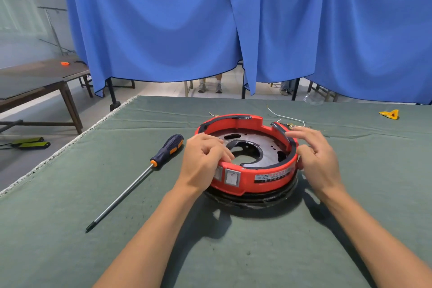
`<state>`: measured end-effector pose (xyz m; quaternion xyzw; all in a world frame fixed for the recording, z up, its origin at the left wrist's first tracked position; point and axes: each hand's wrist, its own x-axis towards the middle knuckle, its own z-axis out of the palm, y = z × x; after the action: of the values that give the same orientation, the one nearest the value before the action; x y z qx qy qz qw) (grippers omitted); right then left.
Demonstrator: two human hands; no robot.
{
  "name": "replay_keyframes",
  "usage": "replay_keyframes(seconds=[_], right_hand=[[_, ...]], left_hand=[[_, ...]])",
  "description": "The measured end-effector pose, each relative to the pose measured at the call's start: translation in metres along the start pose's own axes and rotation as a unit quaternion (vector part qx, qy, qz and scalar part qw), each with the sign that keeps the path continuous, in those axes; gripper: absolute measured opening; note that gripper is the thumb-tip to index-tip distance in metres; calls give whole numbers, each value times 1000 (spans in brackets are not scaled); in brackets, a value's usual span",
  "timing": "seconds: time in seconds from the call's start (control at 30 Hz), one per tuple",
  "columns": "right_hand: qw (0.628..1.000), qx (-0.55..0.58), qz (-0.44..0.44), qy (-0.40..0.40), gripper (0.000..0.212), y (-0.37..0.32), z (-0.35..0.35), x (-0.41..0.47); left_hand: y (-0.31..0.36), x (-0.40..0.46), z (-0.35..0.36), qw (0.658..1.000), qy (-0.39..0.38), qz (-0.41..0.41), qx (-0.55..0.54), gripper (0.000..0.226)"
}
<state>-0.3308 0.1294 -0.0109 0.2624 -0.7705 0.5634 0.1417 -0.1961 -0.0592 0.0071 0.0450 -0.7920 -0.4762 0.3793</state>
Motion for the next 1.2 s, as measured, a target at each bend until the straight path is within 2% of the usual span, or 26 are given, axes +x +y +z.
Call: replay_keyframes(seconds=[0.1,0.17,0.23,0.37,0.43,0.57,0.7,0.87,1.07,1.2], right_hand=[[998,-47,-13,-32,20,-1,8,-3],[996,-76,-15,-33,24,1,11,-2],[995,-95,-23,-26,29,3,15,-1],[989,-143,-37,-10,35,1,26,-3],[992,-120,-43,7,38,0,30,-5],[999,5,-29,44,31,-3,27,-3],[995,-11,-30,94,27,-3,25,-4],[990,-43,69,115,33,9,18,-3],[993,-14,88,83,24,4,24,-2],[996,8,83,43,21,-7,33,-12]], left_hand=[[2,-2,4,989,25,45,135,24],[9,-5,12,970,61,107,211,18],[19,-10,23,959,68,153,230,20],[29,-21,51,954,11,146,262,26],[27,-25,61,946,12,123,298,28],[17,-16,64,948,51,102,298,33],[7,-2,53,948,73,106,291,43],[-16,19,27,973,-1,113,200,44],[-9,8,39,905,115,226,342,35],[7,-3,58,886,111,229,387,20]])
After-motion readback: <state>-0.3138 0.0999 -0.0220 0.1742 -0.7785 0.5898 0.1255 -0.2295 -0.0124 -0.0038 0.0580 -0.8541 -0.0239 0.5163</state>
